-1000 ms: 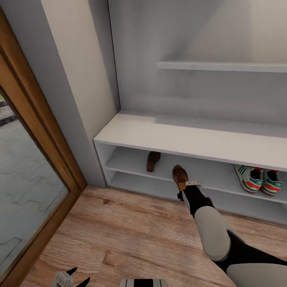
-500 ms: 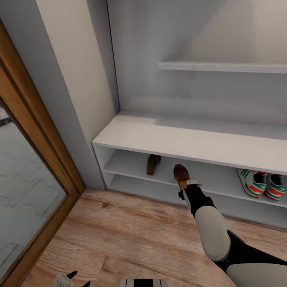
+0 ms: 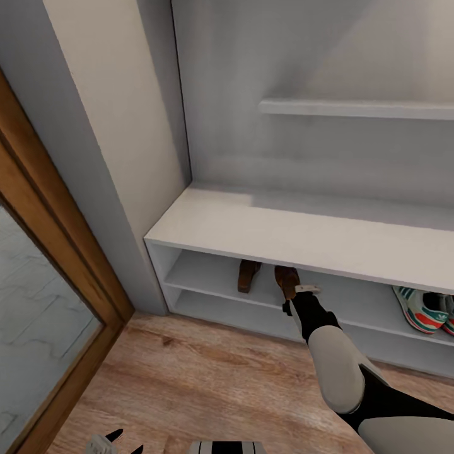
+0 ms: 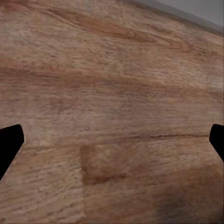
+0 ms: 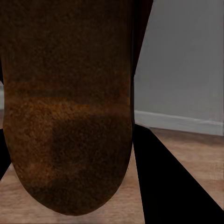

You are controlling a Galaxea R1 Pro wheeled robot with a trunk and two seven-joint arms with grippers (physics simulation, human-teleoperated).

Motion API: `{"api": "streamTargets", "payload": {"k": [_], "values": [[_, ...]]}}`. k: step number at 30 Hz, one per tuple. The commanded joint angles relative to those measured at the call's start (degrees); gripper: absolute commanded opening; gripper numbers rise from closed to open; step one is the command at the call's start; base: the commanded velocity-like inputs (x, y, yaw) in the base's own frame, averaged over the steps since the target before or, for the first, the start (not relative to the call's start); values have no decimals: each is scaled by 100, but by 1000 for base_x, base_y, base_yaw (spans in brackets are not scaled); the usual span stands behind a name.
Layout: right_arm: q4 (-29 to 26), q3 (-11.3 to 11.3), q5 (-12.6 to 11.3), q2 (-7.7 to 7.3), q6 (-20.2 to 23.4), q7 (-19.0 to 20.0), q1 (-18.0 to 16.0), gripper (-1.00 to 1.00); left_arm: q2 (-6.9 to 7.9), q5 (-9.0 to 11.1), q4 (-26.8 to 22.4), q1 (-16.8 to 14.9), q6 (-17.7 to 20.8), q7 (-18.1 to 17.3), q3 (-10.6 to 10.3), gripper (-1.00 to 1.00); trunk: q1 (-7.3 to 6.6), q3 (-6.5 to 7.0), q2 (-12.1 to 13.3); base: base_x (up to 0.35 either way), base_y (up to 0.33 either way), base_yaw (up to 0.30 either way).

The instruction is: Pick up the two gym shoes and the two sandals from the corridor floor and place them onto the hallstand (shoe rack) in the corridor, making sure they are on the rack and not on the floor. Arrange them so the two gym shoes are next to each other and the two sandals are next to each other.

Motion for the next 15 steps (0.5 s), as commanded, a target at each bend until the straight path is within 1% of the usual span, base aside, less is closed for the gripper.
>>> {"api": "streamTargets", "payload": {"k": [1, 4, 12, 15], "values": [[-8, -23, -9, 6, 14, -18, -5, -100, -3, -39, 3, -4, -19, -27, 44, 100, 2, -5, -2, 180, 64, 0], [-8, -23, -9, 6, 14, -18, -5, -100, -3, -39, 3, -2, -22, -27, 44, 100, 2, -5, -2, 103, 37, 0], [-8, -23, -9, 6, 14, -18, -5, -100, -11, -39, 3, -3, -25, -27, 44, 100, 2, -5, -2, 30, 8, 0], [-8, -23, -9, 6, 14, -18, -5, -100, -12, -39, 3, -4, -24, -27, 44, 100, 2, -5, -2, 176, 110, 0]]}}
